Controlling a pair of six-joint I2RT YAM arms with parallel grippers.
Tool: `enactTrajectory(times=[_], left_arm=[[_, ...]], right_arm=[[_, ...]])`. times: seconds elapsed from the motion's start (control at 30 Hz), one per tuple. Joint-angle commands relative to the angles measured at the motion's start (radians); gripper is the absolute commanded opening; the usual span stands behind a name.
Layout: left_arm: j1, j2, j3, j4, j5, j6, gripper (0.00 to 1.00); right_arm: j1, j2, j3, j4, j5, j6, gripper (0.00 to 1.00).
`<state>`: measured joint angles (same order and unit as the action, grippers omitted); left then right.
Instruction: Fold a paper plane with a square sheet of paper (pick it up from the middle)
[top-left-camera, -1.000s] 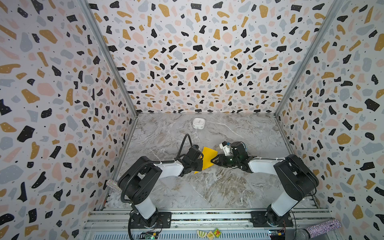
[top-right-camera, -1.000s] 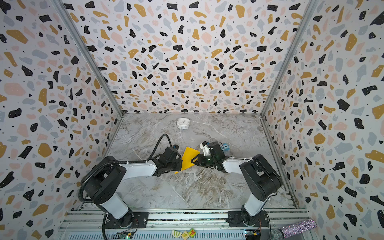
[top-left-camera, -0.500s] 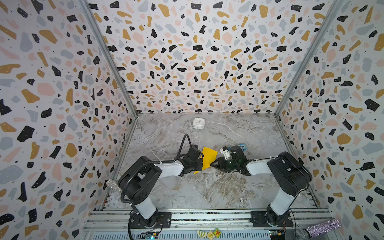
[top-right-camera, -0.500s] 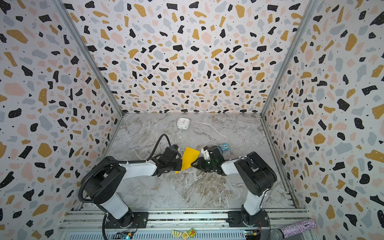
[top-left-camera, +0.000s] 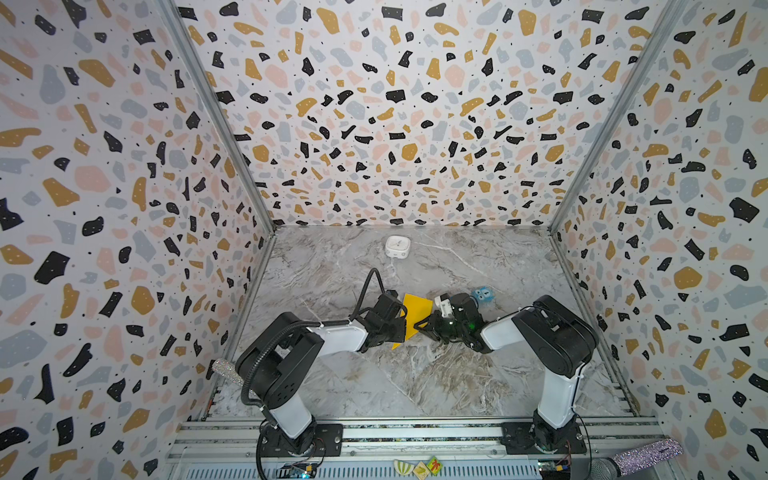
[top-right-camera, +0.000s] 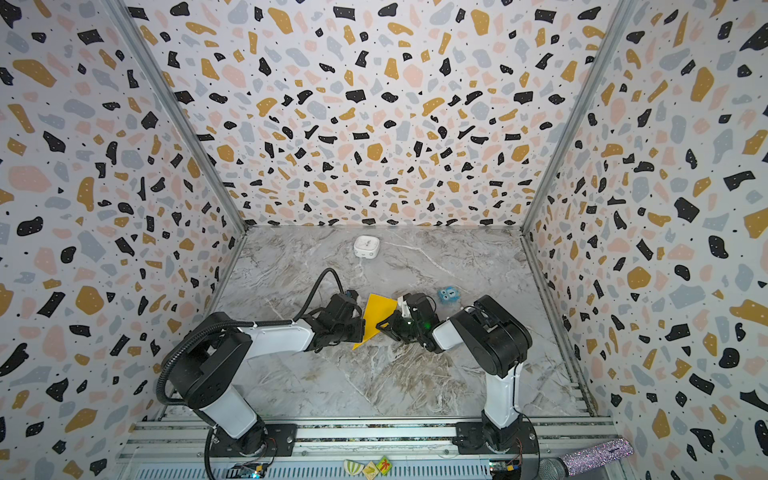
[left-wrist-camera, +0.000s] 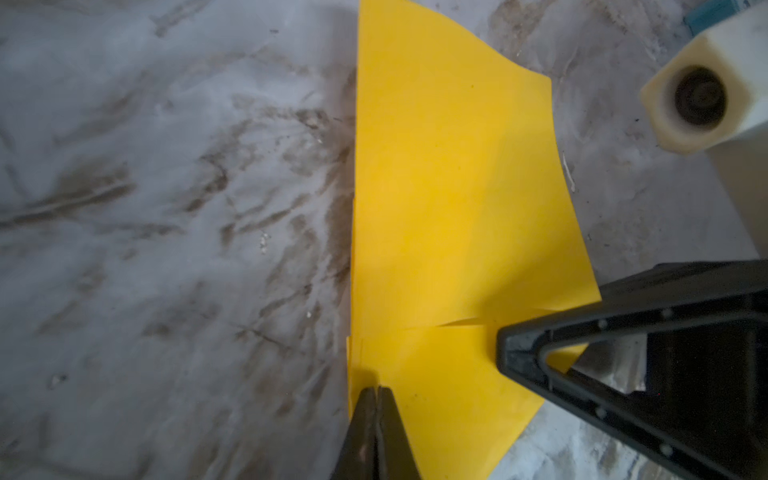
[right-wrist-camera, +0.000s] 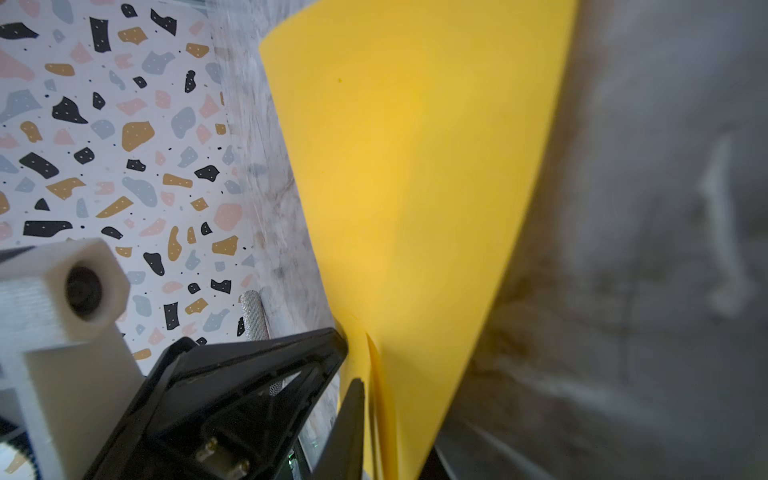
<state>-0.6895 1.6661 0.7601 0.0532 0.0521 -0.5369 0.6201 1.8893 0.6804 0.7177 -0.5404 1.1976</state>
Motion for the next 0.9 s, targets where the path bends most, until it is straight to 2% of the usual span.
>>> enactTrajectory(times=[0.0, 0.13, 0.27, 0.37, 0.47, 0.67, 0.87], left_arm=[[-0.002, -0.059, 0.006, 0.020, 0.055, 0.054, 0.01], [-0.007, -0.147, -0.032, 0.137, 0.114, 0.092, 0.13], [-0.030, -0.204, -0.100, 0.294, 0.145, 0.115, 0.33], [-0.066, -0.234, -0.157, 0.391, 0.126, 0.166, 0.48], [-0.117, -0.253, -0.209, 0.474, 0.058, 0.235, 0.61], [-0.174, -0.194, -0.234, 0.561, -0.024, 0.344, 0.65], [-0.229, -0.111, -0.230, 0.660, -0.067, 0.512, 0.66]], right_arm=[[-0.005, -0.060, -0.023, 0.020, 0.045, 0.030, 0.07], [-0.019, -0.127, -0.074, -0.001, 0.066, 0.033, 0.03], [-0.034, -0.195, -0.119, -0.034, 0.088, 0.042, 0.01], [-0.045, -0.247, -0.151, -0.055, 0.105, 0.051, 0.01], [-0.056, -0.293, -0.179, -0.077, 0.119, 0.064, 0.00], [-0.075, -0.330, -0.201, -0.109, 0.110, 0.098, 0.00], [-0.082, -0.321, -0.209, -0.084, 0.076, 0.143, 0.00]])
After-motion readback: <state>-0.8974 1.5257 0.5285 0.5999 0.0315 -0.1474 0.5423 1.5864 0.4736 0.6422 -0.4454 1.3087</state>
